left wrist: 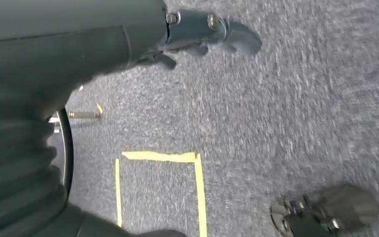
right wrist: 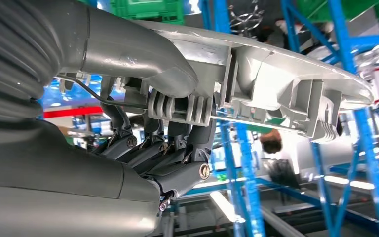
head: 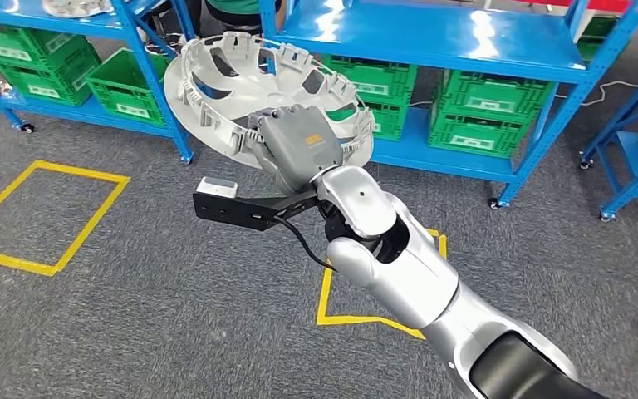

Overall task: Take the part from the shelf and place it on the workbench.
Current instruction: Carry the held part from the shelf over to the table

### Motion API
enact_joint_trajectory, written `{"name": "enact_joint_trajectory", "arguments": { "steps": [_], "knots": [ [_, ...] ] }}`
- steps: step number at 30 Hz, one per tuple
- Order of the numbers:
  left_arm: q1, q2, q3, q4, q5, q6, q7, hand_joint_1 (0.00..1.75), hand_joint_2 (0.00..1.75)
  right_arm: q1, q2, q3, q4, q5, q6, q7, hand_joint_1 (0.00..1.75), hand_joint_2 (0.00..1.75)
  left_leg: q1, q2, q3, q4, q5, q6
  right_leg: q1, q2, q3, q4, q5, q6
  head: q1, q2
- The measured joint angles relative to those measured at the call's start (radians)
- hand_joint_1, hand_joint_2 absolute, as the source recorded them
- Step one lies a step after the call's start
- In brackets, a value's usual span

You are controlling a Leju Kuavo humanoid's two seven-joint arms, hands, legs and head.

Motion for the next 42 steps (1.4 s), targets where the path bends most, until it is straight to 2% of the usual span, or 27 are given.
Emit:
{"name": "enact_joint_trajectory", "arguments": {
  "steps": [1, 3, 5, 6, 7, 8, 9, 11, 12, 14, 16, 21, 23, 25, 26, 27, 28, 29, 30, 31, 32, 34, 36, 38, 40, 41, 42],
  "knots": [
    [0.001, -0.001, 0.0, 0.0, 0.0, 0.0, 0.0, 0.0, 1.75, 0.0, -0.001, 0.0, 0.0, 0.0, 0.0, 0.0, 1.75, 1.75, 0.001, -0.009, -0.002, -0.003, 0.004, 0.008, -0.002, 0.001, -0.001, 0.003, -0.004, 0.006, 0.0, 0.0],
    [0.0, -0.001, 0.0, 0.0, 0.0, 0.0, 0.0, 0.0, 1.75, -0.001, -0.003, -0.002, 0.0, 0.0, -0.001, -0.001, 1.75, 1.75, 0.003, -0.028, -0.003, -0.01, 0.012, 0.024, -0.006, 0.033, -0.021, 0.049, -0.038, 0.014, 0.001, 0.0],
    [-0.001, -0.001, 0.0, 0.0, 0.0, -0.001, 0.0, 0.0, 1.75, 0.0, -0.008, -0.003, 0.0, -0.002, -0.001, -0.003, 1.75, 1.75, 0.004, -0.047, -0.007, -0.012, 0.017, 0.033, -0.008, 0.076, -0.077, 0.173, -0.101, 0.015, 0.002, 0.0],
    [-0.002, -0.001, 0.0, 0.0, 0.002, -0.001, 0.0, 0.0, 1.75, 0.001, -0.011, -0.003, 0.0, -0.003, -0.002, -0.005, 1.75, 1.75, 0.002, -0.058, -0.009, -0.011, 0.018, 0.035, -0.007, 0.085, -0.107, 0.237, -0.125, 0.015, 0.002, 0.0],
    [-0.001, -0.001, 0.0, 0.0, 0.004, -0.001, 0.0, 0.0, 1.75, 0.001, -0.013, -0.003, 0.001, -0.005, -0.002, -0.006, 1.75, 1.75, 0.001, -0.07, -0.011, -0.009, 0.019, 0.035, -0.006, 0.09, -0.127, 0.278, -0.133, 0.014, 0.002, 0.0],
    [0.001, -0.001, 0.0, 0.0, 0.007, -0.001, -0.001, 0.0, 1.75, 0.002, -0.015, -0.003, 0.001, -0.007, -0.002, -0.007, 1.75, 1.75, 0.001, -0.082, -0.013, -0.007, 0.019, 0.036, -0.005, 0.092, -0.129, 0.28, -0.123, 0.012, 0.002, 0.0],
    [0.004, -0.001, 0.0, 0.0, 0.01, -0.001, -0.002, 0.0, 1.75, 0.002, -0.015, -0.003, 0.002, -0.009, -0.002, -0.007, 1.75, 1.75, 0.001, -0.094, -0.014, -0.003, 0.019, 0.035, -0.005, 0.096, -0.111, 0.242, -0.095, 0.009, 0.003, 0.0],
    [0.007, -0.001, 0.0, 0.0, 0.016, -0.001, -0.005, 0.0, 1.75, -0.001, -0.015, -0.003, 0.003, -0.014, -0.003, -0.009, 1.75, 1.75, 0.0, -0.117, -0.018, 0.005, 0.018, 0.03, -0.007, 0.124, -0.045, 0.11, -0.037, 0.0, 0.002, 0.0],
    [0.008, -0.001, 0.0, 0.0, 0.017, -0.001, -0.006, 0.0, 1.75, -0.004, -0.015, -0.002, 0.003, -0.016, -0.004, -0.009, 1.75, 1.75, 0.0, -0.127, -0.022, 0.008, 0.018, 0.025, -0.007, 0.139, -0.02, 0.058, -0.021, -0.002, 0.003, 0.0],
    [0.008, 0.0, 0.0, 0.0, 0.02, -0.001, -0.008, 0.0, 1.75, -0.011, -0.012, -0.001, 0.004, -0.02, -0.007, -0.009, 1.75, 1.75, 0.001, -0.142, -0.031, 0.011, 0.021, 0.013, -0.007, 0.155, -0.005, 0.02, -0.021, -0.004, 0.002, 0.0],
    [0.008, 0.002, 0.0, 0.0, 0.02, -0.001, -0.008, 0.0, 1.75, -0.013, -0.011, 0.0, 0.005, -0.022, -0.008, -0.008, 1.75, 1.75, 0.004, -0.147, -0.034, 0.01, 0.023, 0.007, -0.005, 0.15, -0.007, 0.018, -0.02, -0.005, 0.002, 0.0],
    [0.008, 0.002, 0.0, 0.0, 0.02, -0.001, -0.008, 0.0, 1.75, -0.014, -0.011, 0.0, 0.005, -0.022, -0.008, -0.008, 1.75, 1.75, 0.004, -0.148, -0.035, 0.01, 0.023, 0.007, -0.004, 0.149, -0.007, 0.018, -0.02, -0.005, 0.002, 0.0],
    [0.011, 0.003, 0.0, 0.0, 0.02, -0.001, -0.008, 0.0, 1.75, -0.018, -0.007, 0.003, 0.006, -0.023, -0.008, -0.004, 1.75, 1.75, 0.005, -0.147, -0.037, 0.008, 0.025, -0.002, -0.005, 0.137, -0.003, 0.013, -0.015, -0.014, 0.003, 0.0],
    [0.012, 0.005, 0.0, 0.0, 0.02, -0.002, -0.008, 0.0, 1.75, -0.025, -0.001, 0.005, 0.008, -0.025, -0.008, 0.003, 1.75, 1.75, 0.005, -0.113, -0.051, 0.03, 0.011, -0.014, -0.007, 0.117, 0.004, 0.004, -0.008, -0.027, -0.001, 0.0],
    [0.011, 0.005, 0.0, 0.001, 0.019, -0.003, -0.007, 0.0, 1.75, -0.028, 0.001, 0.006, 0.01, -0.025, -0.008, 0.005, 1.75, 1.75, 0.005, -0.086, -0.08, 0.091, -0.02, -0.02, -0.009, 0.102, 0.006, 0.0, -0.005, -0.032, -0.003, 0.0],
    [0.01, 0.006, 0.0, 0.0, 0.019, -0.004, -0.006, 0.0, 1.75, -0.029, 0.002, 0.006, 0.014, -0.026, -0.008, 0.007, 1.75, 1.75, 0.007, -0.064, -0.093, 0.123, -0.027, -0.026, -0.009, 0.082, 0.007, 0.0, -0.007, -0.033, -0.005, 0.0],
    [0.009, 0.006, 0.0, 0.0, 0.02, -0.004, -0.005, 0.0, 1.75, -0.03, 0.004, 0.007, 0.017, -0.026, -0.008, 0.008, 1.75, 1.75, 0.01, -0.044, -0.091, 0.127, -0.021, -0.031, -0.009, 0.062, 0.009, 0.001, -0.01, -0.032, -0.005, 0.0],
    [0.008, 0.007, 0.0, 0.0, 0.021, -0.005, -0.004, 0.0, 1.75, -0.03, 0.007, 0.008, 0.021, -0.027, -0.008, 0.009, 1.75, 1.75, 0.01, -0.02, -0.079, 0.11, -0.011, -0.035, -0.007, 0.041, 0.01, 0.002, -0.013, -0.028, -0.006, 0.0],
    [0.009, 0.008, 0.0, 0.0, 0.022, -0.004, -0.004, 0.0, 1.75, -0.031, 0.009, 0.008, 0.023, -0.027, -0.008, 0.009, 1.75, 1.75, 0.008, -0.003, -0.047, 0.048, 0.019, -0.031, -0.005, 0.027, 0.011, 0.003, -0.017, -0.023, -0.006, 0.0],
    [0.008, 0.008, 0.0, 0.0, 0.023, -0.004, -0.005, 0.0, 1.75, -0.033, 0.011, 0.009, 0.024, -0.027, -0.008, 0.008, 1.75, 1.75, 0.005, 0.007, -0.03, 0.013, 0.026, -0.024, -0.002, 0.02, 0.012, 0.004, -0.019, -0.018, -0.006, 0.0],
    [0.007, 0.008, 0.0, 0.0, 0.023, -0.004, -0.006, 0.0, 1.75, -0.034, 0.012, 0.01, 0.025, -0.027, -0.009, 0.008, 1.75, 1.75, 0.001, 0.008, -0.026, 0.001, 0.024, -0.017, 0.002, 0.013, 0.013, 0.003, -0.02, -0.013, -0.005, 0.0],
    [0.01, 0.009, 0.0, 0.0, 0.023, -0.003, -0.006, 0.0, 1.75, -0.035, 0.015, 0.011, 0.027, -0.027, -0.009, 0.008, 1.75, 1.75, 0.001, -0.013, -0.029, -0.001, 0.027, 0.0, 0.002, -0.001, 0.015, 0.001, -0.023, -0.003, -0.004, 0.0],
    [0.013, 0.009, 0.0, 0.0, 0.023, -0.002, -0.006, 0.0, 1.75, -0.035, 0.017, 0.012, 0.028, -0.027, -0.009, 0.008, 1.75, 1.75, 0.004, -0.032, -0.029, -0.006, 0.031, 0.014, -0.002, 0.024, 0.003, 0.032, -0.048, 0.006, -0.003, 0.0],
    [0.012, 0.009, 0.0, 0.0, 0.023, -0.001, -0.006, 0.0, 1.75, -0.034, 0.017, 0.012, 0.03, -0.027, -0.009, 0.009, 1.75, 1.75, 0.005, -0.05, -0.029, -0.007, 0.033, 0.024, -0.004, 0.07, -0.049, 0.143, -0.105, 0.009, 0.0, 0.0],
    [0.012, 0.01, 0.0, 0.0, 0.023, -0.001, -0.007, 0.0, 1.75, -0.033, 0.016, 0.012, 0.034, -0.027, -0.009, 0.009, 1.75, 1.75, 0.003, -0.07, -0.03, -0.006, 0.032, 0.027, -0.003, 0.089, -0.113, 0.269, -0.149, 0.008, 0.002, 0.0],
    [0.012, 0.01, 0.0, 0.0, 0.023, -0.001, -0.007, 0.0, 1.75, -0.032, 0.015, 0.012, 0.036, -0.027, -0.009, 0.009, 1.75, 1.75, 0.003, -0.082, -0.03, -0.004, 0.032, 0.027, -0.003, 0.091, -0.128, 0.293, -0.147, 0.006, 0.002, 0.0],
    [0.012, 0.01, 0.0, 0.0, 0.023, -0.001, -0.007, 0.0, 1.75, -0.032, 0.015, 0.012, 0.037, -0.027, -0.009, 0.009, 1.75, 1.75, 0.002, -0.094, -0.03, -0.002, 0.032, 0.027, -0.003, 0.093, -0.123, 0.275, -0.125, 0.004, 0.002, 0.0]
  ]
}}
